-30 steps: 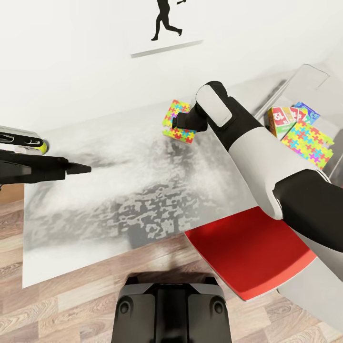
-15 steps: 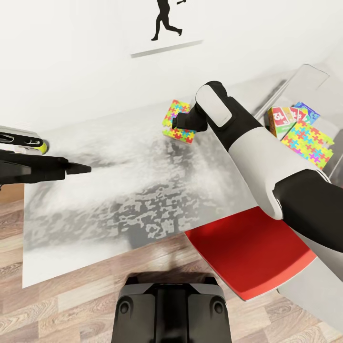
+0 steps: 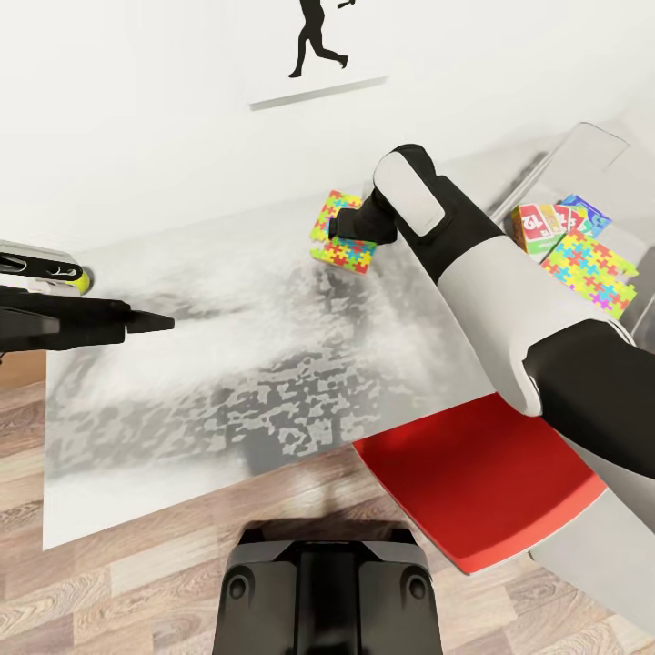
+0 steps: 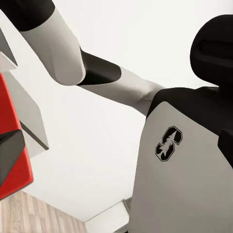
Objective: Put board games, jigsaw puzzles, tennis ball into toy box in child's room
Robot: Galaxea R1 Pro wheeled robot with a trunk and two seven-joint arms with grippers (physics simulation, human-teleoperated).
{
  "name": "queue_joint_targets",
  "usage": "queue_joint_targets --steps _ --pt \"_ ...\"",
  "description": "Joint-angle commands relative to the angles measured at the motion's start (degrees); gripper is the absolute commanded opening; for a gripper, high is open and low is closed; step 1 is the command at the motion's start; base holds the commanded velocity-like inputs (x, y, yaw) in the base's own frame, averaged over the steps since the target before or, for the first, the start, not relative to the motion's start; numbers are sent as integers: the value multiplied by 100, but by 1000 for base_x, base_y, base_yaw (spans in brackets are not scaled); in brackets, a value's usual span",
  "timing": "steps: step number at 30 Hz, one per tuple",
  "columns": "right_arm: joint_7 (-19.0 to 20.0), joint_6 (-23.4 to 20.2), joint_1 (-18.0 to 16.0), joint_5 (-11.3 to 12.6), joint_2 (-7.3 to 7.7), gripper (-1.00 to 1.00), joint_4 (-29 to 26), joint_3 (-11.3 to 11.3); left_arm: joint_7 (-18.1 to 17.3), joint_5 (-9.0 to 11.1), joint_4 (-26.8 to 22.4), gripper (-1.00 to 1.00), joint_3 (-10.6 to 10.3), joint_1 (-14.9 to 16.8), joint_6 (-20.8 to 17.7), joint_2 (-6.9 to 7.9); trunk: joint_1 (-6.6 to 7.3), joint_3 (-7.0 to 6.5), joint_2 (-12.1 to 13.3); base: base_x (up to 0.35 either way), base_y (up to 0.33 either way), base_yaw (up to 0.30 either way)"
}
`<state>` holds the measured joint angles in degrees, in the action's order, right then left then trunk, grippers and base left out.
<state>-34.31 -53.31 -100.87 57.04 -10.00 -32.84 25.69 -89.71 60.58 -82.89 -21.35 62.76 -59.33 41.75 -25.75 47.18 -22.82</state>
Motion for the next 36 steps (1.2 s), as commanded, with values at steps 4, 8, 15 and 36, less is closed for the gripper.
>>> queue_joint_targets --steps 4,8,15,36 --pt "-88 3 -13 49 0 100 -90 14 -29 6 0 100 -18 8 -61 8 -4 7 -9 0 0 0" --pt "-161 -6 -28 34 0 100 -127 15 -29 6 0 100 -18 8 -61 8 -4 7 -9 0 0 0" --pt "-270 -16 -45 -486 0 100 -138 9 -29 6 0 100 -18 8 -61 9 -4 7 -9 0 0 0" --pt "-252 312 -39 -863 0 100 -61 14 -29 -3 1 100 -13 8 -58 8 -4 7 -9 0 0 0"
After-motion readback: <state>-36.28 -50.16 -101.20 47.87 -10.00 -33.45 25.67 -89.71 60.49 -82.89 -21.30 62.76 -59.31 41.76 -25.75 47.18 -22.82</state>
